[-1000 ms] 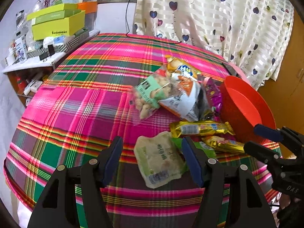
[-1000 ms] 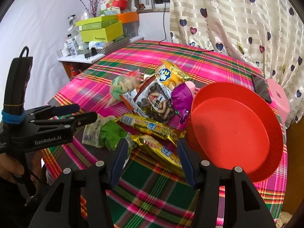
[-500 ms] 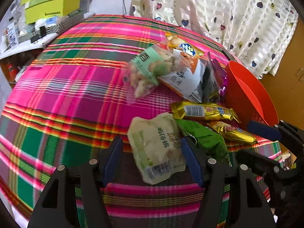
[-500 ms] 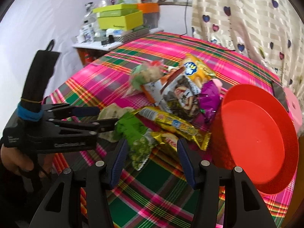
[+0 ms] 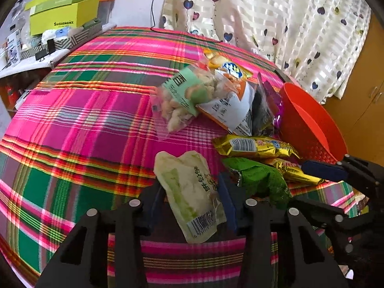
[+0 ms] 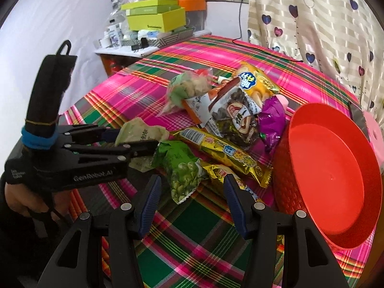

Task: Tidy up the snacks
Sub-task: 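Grasp the pale cream bag with the left tool while the right tool grasps the green pea bag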

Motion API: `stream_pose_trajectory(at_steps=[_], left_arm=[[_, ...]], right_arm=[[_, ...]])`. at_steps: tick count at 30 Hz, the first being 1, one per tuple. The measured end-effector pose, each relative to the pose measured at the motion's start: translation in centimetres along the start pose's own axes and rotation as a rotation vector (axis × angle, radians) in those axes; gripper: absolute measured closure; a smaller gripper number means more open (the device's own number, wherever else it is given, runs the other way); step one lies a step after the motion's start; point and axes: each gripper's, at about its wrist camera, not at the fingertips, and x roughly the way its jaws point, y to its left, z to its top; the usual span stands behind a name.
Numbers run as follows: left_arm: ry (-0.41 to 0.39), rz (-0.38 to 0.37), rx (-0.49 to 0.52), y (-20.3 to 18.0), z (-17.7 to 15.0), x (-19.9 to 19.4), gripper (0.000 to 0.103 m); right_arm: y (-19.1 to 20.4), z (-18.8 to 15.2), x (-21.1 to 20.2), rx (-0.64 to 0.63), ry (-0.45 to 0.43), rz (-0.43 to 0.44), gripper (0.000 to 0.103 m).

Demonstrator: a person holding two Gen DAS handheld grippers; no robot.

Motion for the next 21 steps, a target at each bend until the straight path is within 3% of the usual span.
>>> stream_pose_trajectory(at_steps=[5, 13, 15, 17, 21], left_arm=[[-0.030, -0.033, -0.006, 0.7, 0.2, -1.1, 0.072], [-0.024, -0.080, -0.002, 1.1, 0.1, -1.1, 0.072], [-0.019, -0.089, 0.001, 1.0, 0.1, -0.9, 0.072], [-0.006, -0.096, 0.001, 0.9, 0.1, -0.6, 0.070], [0.009, -0.104, -0.011, 1.0, 0.2, -0.2, 0.066]], right_arm=[[0.7, 0.6, 1.0, -0.063, 0.012, 0.005, 0.050], [1.7, 1.8, 3.6, -0.182, 0.063, -0.003, 0.050], [2.0, 1.9, 4.0, -0.226, 0.066, -0.004, 0.056], [2.3, 2.0, 4.4, -0.245, 0.074, 0.007, 0.073], [2.7, 1.9, 4.4, -0.267, 0.062, -0.018, 0.075]])
